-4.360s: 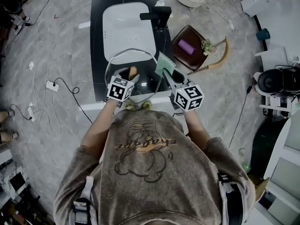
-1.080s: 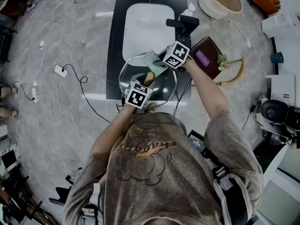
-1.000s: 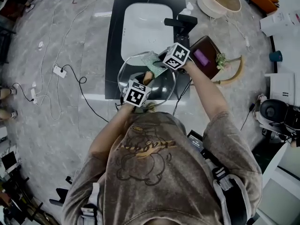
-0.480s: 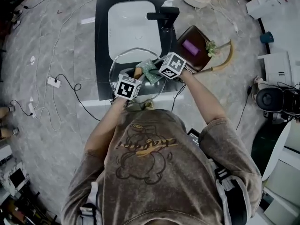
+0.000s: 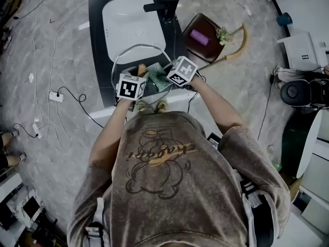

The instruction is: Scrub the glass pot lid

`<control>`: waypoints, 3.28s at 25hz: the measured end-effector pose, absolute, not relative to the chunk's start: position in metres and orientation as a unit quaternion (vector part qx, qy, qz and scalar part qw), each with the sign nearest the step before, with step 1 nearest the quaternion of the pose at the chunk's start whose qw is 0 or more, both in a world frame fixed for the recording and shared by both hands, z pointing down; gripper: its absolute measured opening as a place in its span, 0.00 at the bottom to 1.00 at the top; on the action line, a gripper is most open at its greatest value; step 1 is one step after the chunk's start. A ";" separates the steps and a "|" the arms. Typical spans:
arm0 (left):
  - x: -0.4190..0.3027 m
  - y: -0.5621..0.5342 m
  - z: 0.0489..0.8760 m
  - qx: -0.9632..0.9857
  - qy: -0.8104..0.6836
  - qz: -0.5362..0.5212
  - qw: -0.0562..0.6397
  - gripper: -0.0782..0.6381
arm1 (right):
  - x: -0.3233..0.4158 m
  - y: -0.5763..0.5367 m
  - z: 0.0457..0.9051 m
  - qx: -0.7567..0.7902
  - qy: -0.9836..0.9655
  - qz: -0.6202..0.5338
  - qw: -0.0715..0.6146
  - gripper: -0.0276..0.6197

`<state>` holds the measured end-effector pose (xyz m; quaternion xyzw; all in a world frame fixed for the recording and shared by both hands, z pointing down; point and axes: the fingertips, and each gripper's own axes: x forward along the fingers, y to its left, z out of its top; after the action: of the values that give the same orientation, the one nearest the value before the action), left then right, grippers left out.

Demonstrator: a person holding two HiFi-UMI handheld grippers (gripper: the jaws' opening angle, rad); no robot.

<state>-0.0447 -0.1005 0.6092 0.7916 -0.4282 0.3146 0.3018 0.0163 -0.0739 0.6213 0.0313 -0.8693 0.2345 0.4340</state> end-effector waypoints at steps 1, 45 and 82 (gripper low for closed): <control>-0.045 -0.101 0.609 0.791 -0.428 0.316 0.302 0.40 | 0.016 -0.072 0.620 0.039 -0.870 0.238 0.431 0.17; -0.041 -0.103 0.603 0.787 -0.417 0.320 0.324 0.40 | -0.031 0.004 0.618 0.076 -0.863 0.344 0.361 0.16; -0.042 -0.103 0.604 0.786 -0.412 0.317 0.335 0.40 | 0.001 0.014 0.632 0.107 -0.854 0.324 0.394 0.16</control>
<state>-0.0419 -0.1035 0.6038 0.7858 -0.4119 0.3169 0.3354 0.0010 0.0139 0.6322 0.1068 -0.8536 0.3240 0.3936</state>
